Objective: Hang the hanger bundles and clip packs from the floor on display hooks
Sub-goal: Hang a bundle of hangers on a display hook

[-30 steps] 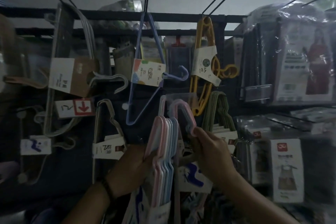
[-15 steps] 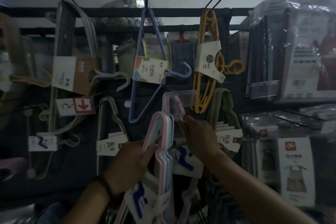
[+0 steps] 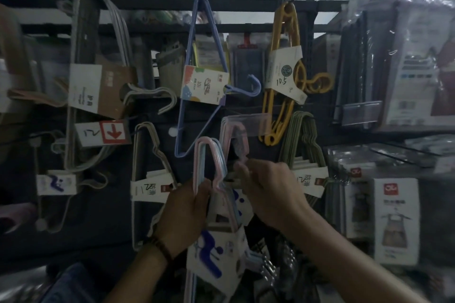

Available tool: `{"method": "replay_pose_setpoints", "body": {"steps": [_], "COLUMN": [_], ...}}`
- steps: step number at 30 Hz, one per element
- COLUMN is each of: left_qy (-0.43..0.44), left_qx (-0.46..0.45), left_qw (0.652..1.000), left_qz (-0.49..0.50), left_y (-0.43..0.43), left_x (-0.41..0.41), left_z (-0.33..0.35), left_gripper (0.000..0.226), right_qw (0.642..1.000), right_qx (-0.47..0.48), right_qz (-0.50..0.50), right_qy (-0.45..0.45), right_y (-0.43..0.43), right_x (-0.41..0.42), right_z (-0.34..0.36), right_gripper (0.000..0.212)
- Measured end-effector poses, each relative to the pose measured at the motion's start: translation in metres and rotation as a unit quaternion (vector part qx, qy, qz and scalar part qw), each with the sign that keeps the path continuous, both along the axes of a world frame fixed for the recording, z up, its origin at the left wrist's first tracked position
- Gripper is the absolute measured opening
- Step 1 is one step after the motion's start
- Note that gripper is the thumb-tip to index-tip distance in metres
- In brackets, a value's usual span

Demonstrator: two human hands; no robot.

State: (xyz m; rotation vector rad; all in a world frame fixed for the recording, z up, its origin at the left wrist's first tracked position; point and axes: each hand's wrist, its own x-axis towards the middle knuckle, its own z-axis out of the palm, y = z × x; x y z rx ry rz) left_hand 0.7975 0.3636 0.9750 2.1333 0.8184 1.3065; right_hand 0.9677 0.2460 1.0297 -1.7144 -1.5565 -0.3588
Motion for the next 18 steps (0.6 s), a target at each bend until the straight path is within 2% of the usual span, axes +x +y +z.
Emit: {"method": "replay_pose_setpoints", "body": {"steps": [2,5,10,13,18], "left_qy": [-0.015,-0.051,-0.077,-0.094,-0.073], "left_qx": [-0.020,-0.052,-0.046,-0.011,0.125], "left_qw": [0.999,0.997,0.995,0.993,0.986], "left_qz": [-0.023,-0.035,-0.046,-0.063,-0.084], "left_y": [0.003,0.002,-0.013,-0.020,-0.023], "left_x": [0.009,0.020,0.029,0.029,0.024], "left_z": [-0.001,-0.001,0.001,0.001,-0.010], "left_gripper": [0.047,0.056,0.044,0.033,0.059], "right_qw": [0.996,0.996,0.996,0.995,0.982], "right_qx": [-0.026,-0.051,-0.054,0.023,0.165], "right_qz": [0.080,0.022,-0.008,-0.060,-0.062], "right_qy": [0.019,-0.065,-0.077,-0.074,-0.073], "right_y": [-0.019,-0.013,0.007,0.007,0.003], "right_x": [-0.021,-0.021,0.001,0.014,0.022], "right_z": [-0.005,-0.017,-0.038,-0.045,-0.042], "right_gripper": [0.046,0.043,0.055,0.038,0.030]}}
